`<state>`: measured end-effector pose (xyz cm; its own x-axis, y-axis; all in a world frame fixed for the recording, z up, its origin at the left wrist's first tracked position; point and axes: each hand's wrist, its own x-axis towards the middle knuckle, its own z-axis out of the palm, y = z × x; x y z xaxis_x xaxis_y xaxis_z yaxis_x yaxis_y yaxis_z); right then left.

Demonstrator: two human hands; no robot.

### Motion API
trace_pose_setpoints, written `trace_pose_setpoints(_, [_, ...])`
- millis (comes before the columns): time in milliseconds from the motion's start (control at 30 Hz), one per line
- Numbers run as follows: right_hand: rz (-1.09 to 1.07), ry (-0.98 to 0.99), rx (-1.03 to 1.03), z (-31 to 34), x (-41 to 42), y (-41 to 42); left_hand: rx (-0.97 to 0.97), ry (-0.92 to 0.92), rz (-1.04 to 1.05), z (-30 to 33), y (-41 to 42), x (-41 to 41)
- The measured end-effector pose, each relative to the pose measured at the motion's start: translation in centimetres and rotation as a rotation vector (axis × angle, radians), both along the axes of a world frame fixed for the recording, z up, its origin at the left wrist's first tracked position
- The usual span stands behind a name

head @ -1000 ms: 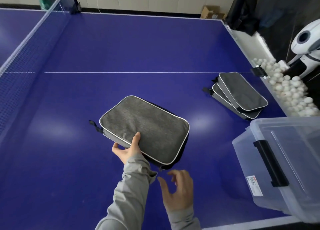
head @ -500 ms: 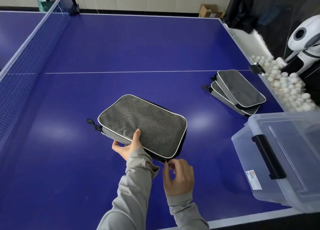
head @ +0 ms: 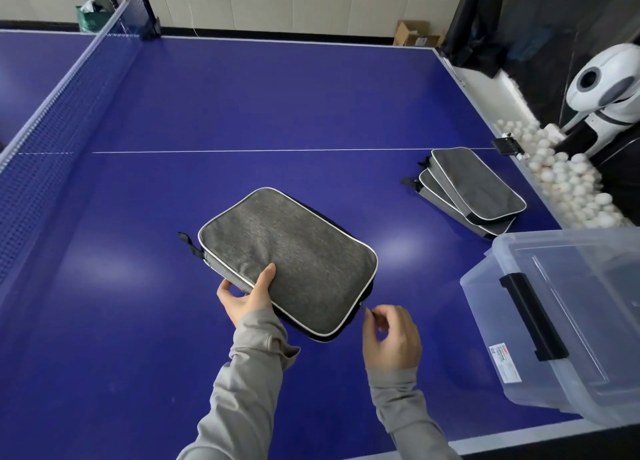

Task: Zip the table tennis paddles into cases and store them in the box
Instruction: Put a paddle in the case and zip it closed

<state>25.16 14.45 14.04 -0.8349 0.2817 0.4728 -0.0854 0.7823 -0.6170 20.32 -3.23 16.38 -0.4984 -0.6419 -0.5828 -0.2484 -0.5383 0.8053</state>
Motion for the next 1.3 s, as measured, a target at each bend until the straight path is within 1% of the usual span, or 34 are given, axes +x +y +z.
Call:
trace_pose_setpoints(133, [-0.020, -0.005, -0.044, 0.5, -1.8, 1.0, 0.015, -0.015, -0.061, 0.1, -0.8, 0.2])
trace_pose_setpoints(267, [-0.047, -0.033, -0.075, 0.7, -3.4, 2.5, 0.057, 0.027, -0.090, -0.1, -1.8, 0.8])
trace_pose_setpoints(433, [0.079, -0.048, -0.112, 1.0, -4.9, 3.4, 0.108, 0.083, -0.211, -0.2, -3.2, 1.8])
trace_pose_setpoints(600, [0.218, -0.087, -0.154, 1.6, -5.9, 3.6, 0.112, 0.146, -0.370, 0.2, -4.6, 2.1])
trace_pose_setpoints(867, [0.374, -0.100, -0.099, 3.2, -7.4, 2.8, 0.097, 0.211, -0.591, 0.9, -6.1, 1.9])
trace_pose_setpoints(1000, [0.412, -0.164, -0.146, 4.3, -8.0, 2.8, 0.095, 0.243, -0.723, 1.1, -6.4, 2.0])
trace_pose_setpoints(1167, [0.416, -0.215, -0.233, 5.0, -8.6, 2.7, 0.087, 0.287, -0.754, 1.1, -6.5, 1.9])
trace_pose_setpoints(1300, [0.402, -0.233, -0.245, 5.0, -8.9, 2.6, 0.023, 0.295, -0.849, 1.3, -6.6, 1.5])
